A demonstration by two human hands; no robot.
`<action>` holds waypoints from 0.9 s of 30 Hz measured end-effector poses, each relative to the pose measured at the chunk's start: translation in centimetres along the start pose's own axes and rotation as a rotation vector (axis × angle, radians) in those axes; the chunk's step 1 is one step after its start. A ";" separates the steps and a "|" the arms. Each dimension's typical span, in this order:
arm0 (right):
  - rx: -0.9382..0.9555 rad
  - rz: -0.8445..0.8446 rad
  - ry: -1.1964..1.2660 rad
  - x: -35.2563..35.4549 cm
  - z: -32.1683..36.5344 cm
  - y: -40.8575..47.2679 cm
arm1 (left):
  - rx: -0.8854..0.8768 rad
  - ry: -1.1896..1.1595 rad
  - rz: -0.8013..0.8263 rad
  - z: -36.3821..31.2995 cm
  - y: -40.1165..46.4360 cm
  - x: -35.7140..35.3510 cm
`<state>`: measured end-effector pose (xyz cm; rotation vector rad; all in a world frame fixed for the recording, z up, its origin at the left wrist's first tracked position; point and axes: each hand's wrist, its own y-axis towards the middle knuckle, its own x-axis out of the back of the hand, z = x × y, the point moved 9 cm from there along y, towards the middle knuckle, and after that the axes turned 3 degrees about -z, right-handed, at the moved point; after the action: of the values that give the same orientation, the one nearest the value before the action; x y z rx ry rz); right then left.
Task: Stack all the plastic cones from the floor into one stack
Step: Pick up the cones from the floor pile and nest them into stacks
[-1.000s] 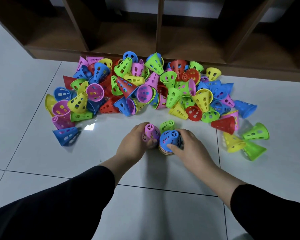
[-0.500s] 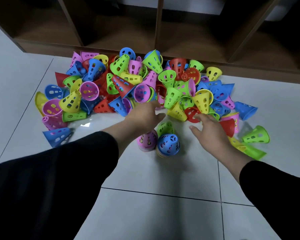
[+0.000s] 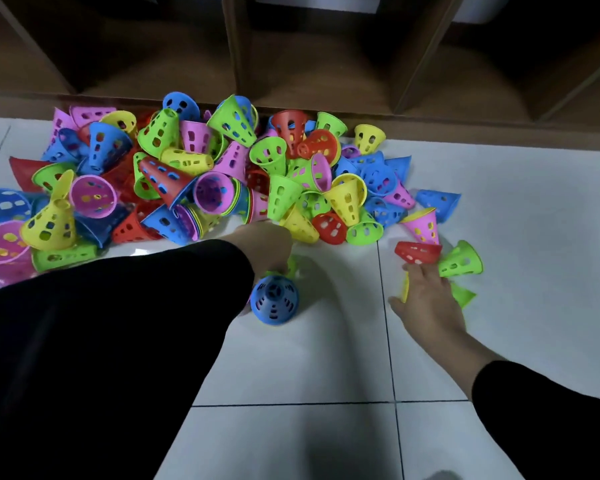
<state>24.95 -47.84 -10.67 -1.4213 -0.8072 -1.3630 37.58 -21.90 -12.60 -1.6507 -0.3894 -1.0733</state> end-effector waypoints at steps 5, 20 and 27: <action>0.029 0.072 0.128 -1.8 0.2 0.4 | -0.008 -0.011 -0.015 -0.1 0.5 -0.6; 0.165 0.116 1.142 7.7 16.5 -2.6 | 0.026 -0.401 -0.425 7.5 -13.2 13.7; 0.336 0.087 1.222 7.8 20.4 -6.5 | -0.025 -0.265 -0.294 6.1 -17.1 6.7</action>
<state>26.85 -27.89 0.18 -0.1961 -0.1211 -1.5901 31.77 -11.86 2.95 -1.8007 -0.8150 -1.0760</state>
